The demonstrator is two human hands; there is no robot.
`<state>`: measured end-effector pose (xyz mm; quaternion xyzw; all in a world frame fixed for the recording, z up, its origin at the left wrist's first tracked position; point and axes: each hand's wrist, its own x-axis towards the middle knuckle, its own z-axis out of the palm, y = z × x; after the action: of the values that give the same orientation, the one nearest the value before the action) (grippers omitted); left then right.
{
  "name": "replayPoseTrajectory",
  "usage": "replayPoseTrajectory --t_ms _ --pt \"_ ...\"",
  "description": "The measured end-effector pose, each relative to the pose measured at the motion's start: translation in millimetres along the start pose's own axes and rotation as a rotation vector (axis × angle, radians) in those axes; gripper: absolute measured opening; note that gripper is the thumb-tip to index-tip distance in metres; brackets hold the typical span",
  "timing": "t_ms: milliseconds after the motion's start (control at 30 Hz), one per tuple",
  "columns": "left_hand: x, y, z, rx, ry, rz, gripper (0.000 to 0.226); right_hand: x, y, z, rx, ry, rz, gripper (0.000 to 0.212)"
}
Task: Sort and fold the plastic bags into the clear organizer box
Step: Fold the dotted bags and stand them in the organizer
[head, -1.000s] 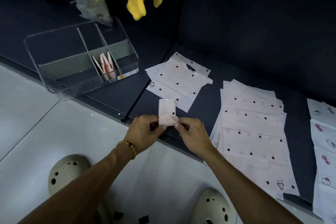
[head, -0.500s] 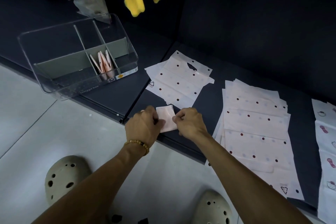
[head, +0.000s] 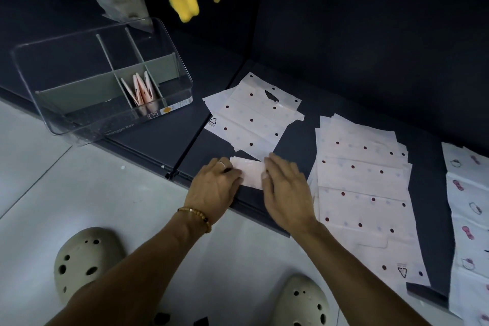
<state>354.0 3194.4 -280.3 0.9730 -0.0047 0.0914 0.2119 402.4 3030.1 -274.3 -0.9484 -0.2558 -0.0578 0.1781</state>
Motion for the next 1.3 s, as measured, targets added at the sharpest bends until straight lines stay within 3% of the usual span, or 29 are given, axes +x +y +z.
replayPoseTrajectory --t_ms 133,333,467,700,967,1100,1200,1300 --pt "0 -1 -5 0.046 0.0 -0.017 0.013 -20 4 15 -0.111 -0.303 -0.082 0.063" --pt "5 -2 -5 0.188 0.048 0.13 0.01 -20 9 20 -0.184 -0.363 -0.128 0.07" --pt "22 8 6 0.236 0.025 0.274 0.026 -20 11 22 -0.161 -0.367 -0.13 0.066" --pt "17 -15 9 0.1 -0.055 0.252 0.039 -21 12 23 -0.179 -0.363 -0.132 0.07" --pt "3 -62 -24 0.117 -0.153 0.035 0.037 -21 11 23 -0.197 -0.359 -0.136 0.071" --pt "17 -32 -22 0.021 -0.059 -0.061 0.036 -21 10 21 -0.203 -0.354 -0.137 0.07" --pt "34 -9 -11 -0.034 -0.125 -0.167 0.035 -21 12 23 -0.188 -0.344 -0.133 0.069" --pt "46 -4 -8 -0.08 -0.196 -0.265 0.018 -21 12 24 -0.169 -0.324 -0.127 0.069"
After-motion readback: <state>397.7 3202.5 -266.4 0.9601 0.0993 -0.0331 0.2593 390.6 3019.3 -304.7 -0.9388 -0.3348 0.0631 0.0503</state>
